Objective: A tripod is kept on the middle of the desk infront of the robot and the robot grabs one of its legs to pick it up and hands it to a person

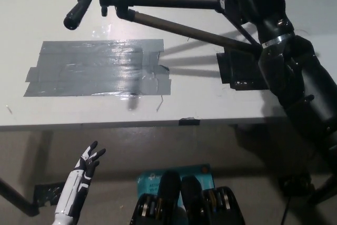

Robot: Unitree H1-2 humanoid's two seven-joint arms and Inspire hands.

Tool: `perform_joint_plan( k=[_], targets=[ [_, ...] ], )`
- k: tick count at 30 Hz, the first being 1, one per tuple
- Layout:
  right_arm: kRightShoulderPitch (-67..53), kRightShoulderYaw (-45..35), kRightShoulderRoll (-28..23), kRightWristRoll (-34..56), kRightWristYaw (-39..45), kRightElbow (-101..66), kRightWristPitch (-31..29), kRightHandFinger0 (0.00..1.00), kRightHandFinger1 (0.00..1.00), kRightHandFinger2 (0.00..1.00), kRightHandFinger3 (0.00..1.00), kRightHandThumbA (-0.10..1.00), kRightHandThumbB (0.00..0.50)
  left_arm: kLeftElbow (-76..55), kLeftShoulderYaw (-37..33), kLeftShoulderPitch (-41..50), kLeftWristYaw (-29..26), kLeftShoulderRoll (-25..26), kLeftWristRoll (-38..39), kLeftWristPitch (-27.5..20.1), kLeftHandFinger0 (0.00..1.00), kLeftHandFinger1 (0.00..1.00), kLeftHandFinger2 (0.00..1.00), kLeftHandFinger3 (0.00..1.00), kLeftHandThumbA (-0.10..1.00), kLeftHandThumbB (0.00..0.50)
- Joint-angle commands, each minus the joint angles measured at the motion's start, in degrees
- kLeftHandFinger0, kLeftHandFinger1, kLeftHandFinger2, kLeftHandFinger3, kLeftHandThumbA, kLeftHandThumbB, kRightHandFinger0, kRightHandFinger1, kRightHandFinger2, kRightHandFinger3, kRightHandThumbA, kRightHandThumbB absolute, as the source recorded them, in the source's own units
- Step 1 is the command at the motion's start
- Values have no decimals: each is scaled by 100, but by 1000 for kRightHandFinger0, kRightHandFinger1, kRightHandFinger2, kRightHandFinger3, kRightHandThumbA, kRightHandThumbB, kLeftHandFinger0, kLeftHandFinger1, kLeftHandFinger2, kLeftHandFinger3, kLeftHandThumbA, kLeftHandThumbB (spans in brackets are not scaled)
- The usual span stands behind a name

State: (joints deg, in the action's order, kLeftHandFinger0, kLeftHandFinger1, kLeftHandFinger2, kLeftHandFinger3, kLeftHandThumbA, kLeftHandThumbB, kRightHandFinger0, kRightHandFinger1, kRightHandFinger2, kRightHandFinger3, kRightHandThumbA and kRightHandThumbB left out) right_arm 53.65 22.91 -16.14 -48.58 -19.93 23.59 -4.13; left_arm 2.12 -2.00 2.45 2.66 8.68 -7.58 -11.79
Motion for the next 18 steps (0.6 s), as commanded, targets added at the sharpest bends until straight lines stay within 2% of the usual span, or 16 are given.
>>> perform_joint_plan(
  k=[1,3,4,6,7,9,12,15,18],
  targets=[
    [414,-176,-88,-68,-298,-163,-268,0,440,803,800,-100,234,-108,28,-67,-37,52,-48,-132,969,981,883,1000,1000,53],
    [406,-149,-90,-112,-314,-79,-269,0,429,805,788,-100,239,-121,32,-67,-30,50,-37,-105,965,973,873,999,1000,59],
    [401,-128,-92,-117,-226,-2,-234,0,436,812,794,-100,221,-133,30,-72,-32,43,-46,-75,962,967,869,994,1000,50],
    [397,-101,-86,-147,-187,108,-203,4,451,825,800,-100,219,-132,22,-98,-50,53,-115,-54,951,952,862,986,1000,53],
    [398,-61,-41,-170,-297,320,-261,0,428,788,746,-100,223,-140,16,-101,-42,49,-111,-55,951,944,856,977,1000,46],
    [376,-10,16,-177,-343,512,-309,0,418,779,746,-100,211,-166,3,-68,-61,43,-169,-69,939,935,844,965,1000,39],
    [317,-16,100,-103,-363,703,-386,0,426,803,794,-100,203,-200,-17,-6,-55,28,-191,-70,950,942,846,962,1000,40],
    [286,-23,284,-97,-341,953,-210,0,474,871,835,-100,191,-186,-20,-19,-46,23,-177,-95,958,938,839,960,1000,34],
    [313,-20,373,-99,-395,1145,-232,0,468,868,838,-100,201,-187,-21,-33,-42,29,-188,-94,961,932,831,953,1000,33]
  ],
)
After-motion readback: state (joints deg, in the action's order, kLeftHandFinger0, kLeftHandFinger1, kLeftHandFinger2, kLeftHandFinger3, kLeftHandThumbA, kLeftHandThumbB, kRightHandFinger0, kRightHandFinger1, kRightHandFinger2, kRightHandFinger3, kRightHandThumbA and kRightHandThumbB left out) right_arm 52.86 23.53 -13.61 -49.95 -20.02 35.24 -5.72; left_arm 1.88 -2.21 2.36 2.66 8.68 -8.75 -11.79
